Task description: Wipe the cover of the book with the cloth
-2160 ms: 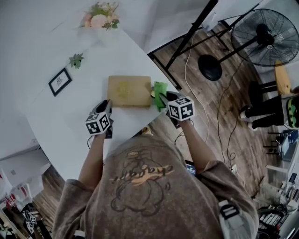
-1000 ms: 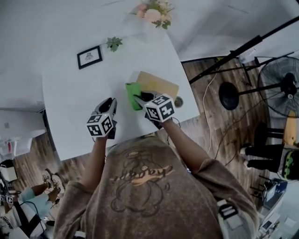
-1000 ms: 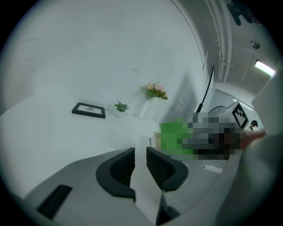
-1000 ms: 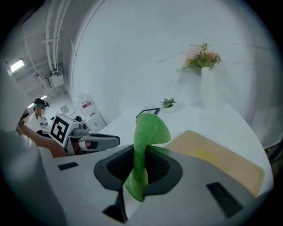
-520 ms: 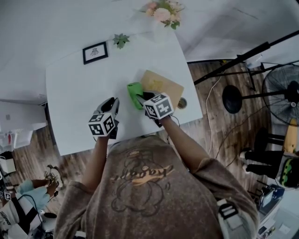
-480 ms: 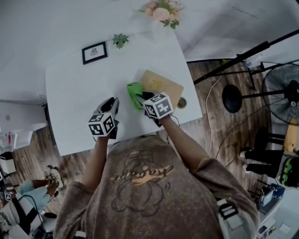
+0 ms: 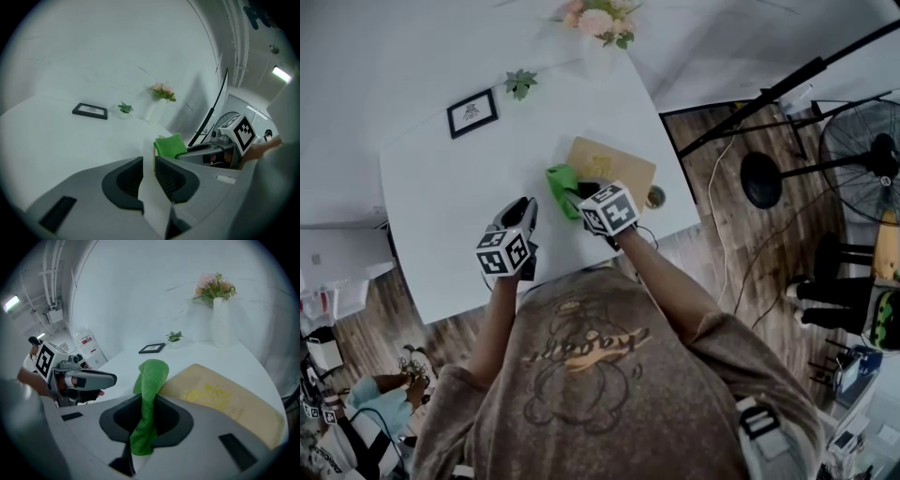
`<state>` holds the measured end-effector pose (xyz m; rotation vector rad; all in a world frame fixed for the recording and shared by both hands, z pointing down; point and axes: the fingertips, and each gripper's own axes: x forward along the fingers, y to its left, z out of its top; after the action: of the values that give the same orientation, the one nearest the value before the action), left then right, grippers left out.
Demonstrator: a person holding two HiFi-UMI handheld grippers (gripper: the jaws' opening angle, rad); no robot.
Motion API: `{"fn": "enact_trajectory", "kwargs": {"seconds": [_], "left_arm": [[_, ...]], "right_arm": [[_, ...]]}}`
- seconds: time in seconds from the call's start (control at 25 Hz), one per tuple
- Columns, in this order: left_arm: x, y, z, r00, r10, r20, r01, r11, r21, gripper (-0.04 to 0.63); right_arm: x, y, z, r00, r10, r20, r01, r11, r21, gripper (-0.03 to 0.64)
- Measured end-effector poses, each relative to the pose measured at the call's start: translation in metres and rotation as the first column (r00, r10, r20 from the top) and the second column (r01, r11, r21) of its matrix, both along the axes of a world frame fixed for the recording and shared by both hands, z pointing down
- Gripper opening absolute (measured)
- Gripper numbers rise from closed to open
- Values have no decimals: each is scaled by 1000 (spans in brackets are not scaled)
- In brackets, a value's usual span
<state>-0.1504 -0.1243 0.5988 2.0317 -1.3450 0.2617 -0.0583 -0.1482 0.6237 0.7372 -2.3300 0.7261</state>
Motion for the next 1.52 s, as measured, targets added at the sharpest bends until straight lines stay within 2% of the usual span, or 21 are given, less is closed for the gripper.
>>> {"fn": "enact_trajectory", "kwargs": {"seconds": [0.44, 0.88, 1.28, 1.52], "left_arm": [[44, -2, 5, 992, 126, 15, -126, 992, -9, 78], [106, 2, -12, 950, 310, 48, -311, 950, 34, 77], [133, 3, -14, 928, 370, 50, -372, 927, 37, 77], [131, 1, -13, 929, 366, 46, -368, 929, 36, 77]], "right_arm": [[60, 6, -1, 993, 119, 11, -119, 993, 2, 64], [141, 27, -3, 971, 237, 14, -237, 971, 8, 64], [190, 46, -6, 945, 325, 20, -326, 945, 18, 64], [214, 54, -6, 932, 362, 1, -362, 931, 46, 64]]}}
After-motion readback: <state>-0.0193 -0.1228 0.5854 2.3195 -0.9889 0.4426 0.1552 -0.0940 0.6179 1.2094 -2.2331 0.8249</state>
